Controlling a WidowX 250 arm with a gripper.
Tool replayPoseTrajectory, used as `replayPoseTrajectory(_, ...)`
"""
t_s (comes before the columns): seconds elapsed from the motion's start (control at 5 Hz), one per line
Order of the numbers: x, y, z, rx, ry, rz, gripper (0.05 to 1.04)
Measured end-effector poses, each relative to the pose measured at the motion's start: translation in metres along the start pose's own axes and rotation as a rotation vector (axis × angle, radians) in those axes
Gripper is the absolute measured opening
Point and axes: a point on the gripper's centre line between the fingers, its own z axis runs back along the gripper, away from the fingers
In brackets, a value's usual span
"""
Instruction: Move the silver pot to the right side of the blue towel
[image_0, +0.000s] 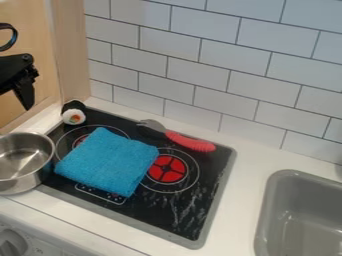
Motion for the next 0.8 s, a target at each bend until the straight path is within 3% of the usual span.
replayPoseTrajectory(0.2, -0.014, 0.009, -0.005, 0.033, 0.039, 0.006, 0.998)
replayPoseTrajectory(0.4, -0.016, 0.009, -0.011, 0.122, 0.082, 0.103, 0.998)
replayPoseTrajectory(0.6, -0.004, -0.006, -0.013, 0.094, 0.085, 0.140, 0.998)
replayPoseTrajectory(0.8, 0.000, -0.011, -0.018, 0.098, 0.100, 0.128, 0.998)
